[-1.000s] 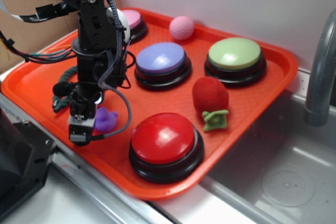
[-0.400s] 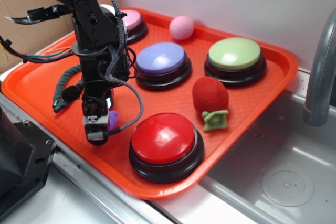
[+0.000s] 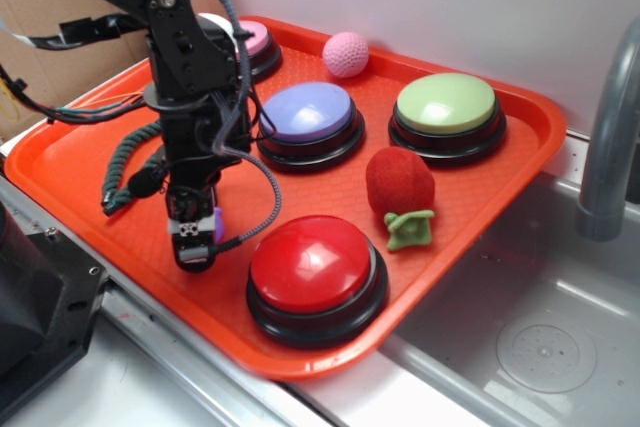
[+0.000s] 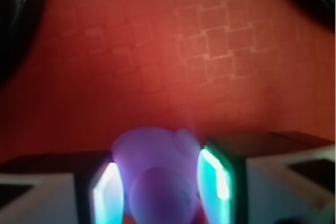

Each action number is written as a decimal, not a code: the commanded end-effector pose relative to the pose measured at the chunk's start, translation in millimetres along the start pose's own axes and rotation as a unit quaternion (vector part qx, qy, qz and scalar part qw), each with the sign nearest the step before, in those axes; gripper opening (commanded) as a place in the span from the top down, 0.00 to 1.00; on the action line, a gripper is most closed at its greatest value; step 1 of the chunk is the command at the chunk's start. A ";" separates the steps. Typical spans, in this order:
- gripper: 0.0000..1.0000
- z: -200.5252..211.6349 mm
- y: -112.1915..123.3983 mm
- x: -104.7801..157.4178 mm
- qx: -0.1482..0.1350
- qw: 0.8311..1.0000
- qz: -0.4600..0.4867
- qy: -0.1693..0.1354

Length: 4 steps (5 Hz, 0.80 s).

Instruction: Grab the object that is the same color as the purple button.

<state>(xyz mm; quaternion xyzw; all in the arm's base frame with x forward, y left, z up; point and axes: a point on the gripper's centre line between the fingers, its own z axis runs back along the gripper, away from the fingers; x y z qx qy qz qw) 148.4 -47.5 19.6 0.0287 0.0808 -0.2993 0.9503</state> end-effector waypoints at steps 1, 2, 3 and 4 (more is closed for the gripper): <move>1.00 98.2 10.7 -28.8 0.050 0.983 0.178 -0.025; 1.00 127.7 15.2 -36.9 0.025 0.966 0.255 -0.021; 1.00 146.0 16.0 -43.2 0.031 0.946 0.318 -0.047; 1.00 150.5 18.1 -37.8 0.052 0.935 0.345 -0.058</move>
